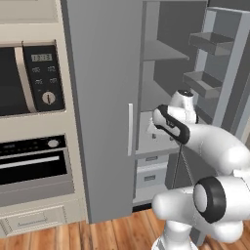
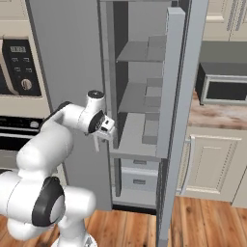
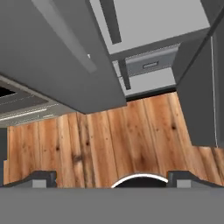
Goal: Place one of the steaks on the plate and the other in the bowl. Then place the bowl in the fridge.
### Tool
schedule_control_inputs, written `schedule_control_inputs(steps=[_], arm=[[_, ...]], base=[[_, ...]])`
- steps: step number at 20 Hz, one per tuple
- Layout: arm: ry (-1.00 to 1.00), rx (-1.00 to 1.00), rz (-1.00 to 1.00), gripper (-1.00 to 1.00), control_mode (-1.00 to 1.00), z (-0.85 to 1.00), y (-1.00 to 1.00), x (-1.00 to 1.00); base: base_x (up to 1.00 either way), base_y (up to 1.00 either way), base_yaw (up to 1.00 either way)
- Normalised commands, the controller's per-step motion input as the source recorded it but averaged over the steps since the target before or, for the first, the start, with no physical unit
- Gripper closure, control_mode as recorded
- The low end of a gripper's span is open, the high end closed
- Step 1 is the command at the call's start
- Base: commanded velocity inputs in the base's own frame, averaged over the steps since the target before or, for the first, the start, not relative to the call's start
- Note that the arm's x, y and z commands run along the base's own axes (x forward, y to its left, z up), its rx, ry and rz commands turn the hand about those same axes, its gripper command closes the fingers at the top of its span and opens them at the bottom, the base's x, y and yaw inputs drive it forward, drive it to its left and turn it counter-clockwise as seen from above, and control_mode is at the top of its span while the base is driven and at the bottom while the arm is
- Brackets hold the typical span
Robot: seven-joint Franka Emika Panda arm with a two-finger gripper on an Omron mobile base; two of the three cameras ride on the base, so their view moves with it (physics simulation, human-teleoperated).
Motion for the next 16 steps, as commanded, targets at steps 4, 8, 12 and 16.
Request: schedule_control_inputs(steps=[4, 8, 12, 16], arm=[[-0.44, -0.05, 0.00, -1.00, -1.00, 0.02, 0.47, 0.03], [-0.51, -0.18, 0.00, -1.00, -1.00, -0.05, 0.26, 0.02], [-0.43, -0.13, 0.00, -1.00, -1.00, 0.10, 0.08, 0.12], [-0.01, -0.01, -0.01, -1.00, -1.00, 0.06, 0.09, 0.34]], base=[[0.00, 0.00, 0.00], [0.00, 0.00, 0.00], [0.00, 0.00, 0.00], [0.00, 0.00, 0.00]])
